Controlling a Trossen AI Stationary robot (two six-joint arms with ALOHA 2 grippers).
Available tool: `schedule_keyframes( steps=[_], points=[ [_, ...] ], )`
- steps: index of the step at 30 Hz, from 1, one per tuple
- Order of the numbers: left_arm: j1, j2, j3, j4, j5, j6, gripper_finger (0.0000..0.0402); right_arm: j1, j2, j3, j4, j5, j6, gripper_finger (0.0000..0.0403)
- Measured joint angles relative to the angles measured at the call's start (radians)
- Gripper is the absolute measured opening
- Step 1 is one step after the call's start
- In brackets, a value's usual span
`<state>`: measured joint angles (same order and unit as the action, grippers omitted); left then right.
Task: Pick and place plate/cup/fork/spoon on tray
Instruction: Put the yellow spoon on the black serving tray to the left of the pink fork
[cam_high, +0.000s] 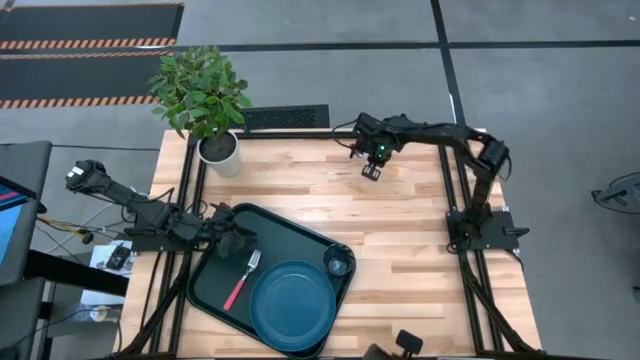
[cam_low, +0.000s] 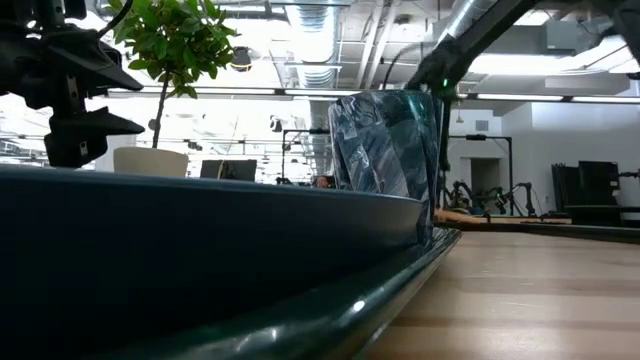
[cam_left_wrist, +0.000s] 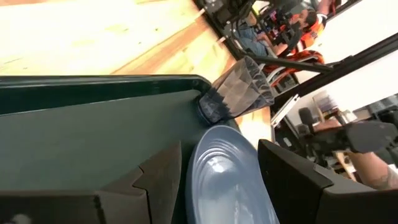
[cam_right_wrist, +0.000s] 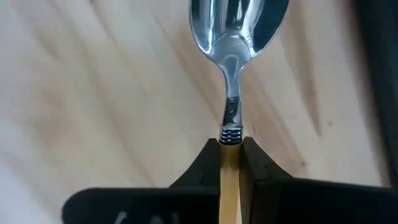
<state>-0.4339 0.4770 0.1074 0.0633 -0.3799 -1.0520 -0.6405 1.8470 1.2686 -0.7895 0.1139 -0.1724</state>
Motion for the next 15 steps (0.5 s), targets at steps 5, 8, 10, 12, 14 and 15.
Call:
schedule_keyframes(
  steps=[5, 8, 10, 12, 14, 15],
  points=[
    [0.0, 0.0, 0.0, 0.055, -0.064, 0.0, 0.0199, 0.074, -0.12, -0.002, -0.015, 0.002, 0.115, 0.0019],
    [0.0, 0.0, 0.0, 0.12, -0.154, 0.0, 0.0199, 0.158, -0.192, 0.0, -0.012, 0.025, 0.19, 0.0019],
    [0.0, 0.0, 0.0, 0.163, -0.194, 0.0, 0.0199, 0.232, -0.23, -0.001, -0.013, 0.042, 0.216, 0.0021],
    [0.005, 0.0, 0.0, 0.206, -0.203, 0.0, 0.0199, 0.317, -0.265, -0.001, -0.011, 0.103, 0.25, 0.0025],
    [0.019, 0.0, 0.0, 0.237, -0.181, -0.01, 0.0199, 0.402, -0.286, 0.0, -0.014, 0.163, 0.276, 0.0025],
    [0.03, 0.0, 0.0, 0.245, -0.167, -0.019, 0.0199, 0.443, -0.29, 0.0, -0.015, 0.188, 0.288, 0.0025]
  ],
)
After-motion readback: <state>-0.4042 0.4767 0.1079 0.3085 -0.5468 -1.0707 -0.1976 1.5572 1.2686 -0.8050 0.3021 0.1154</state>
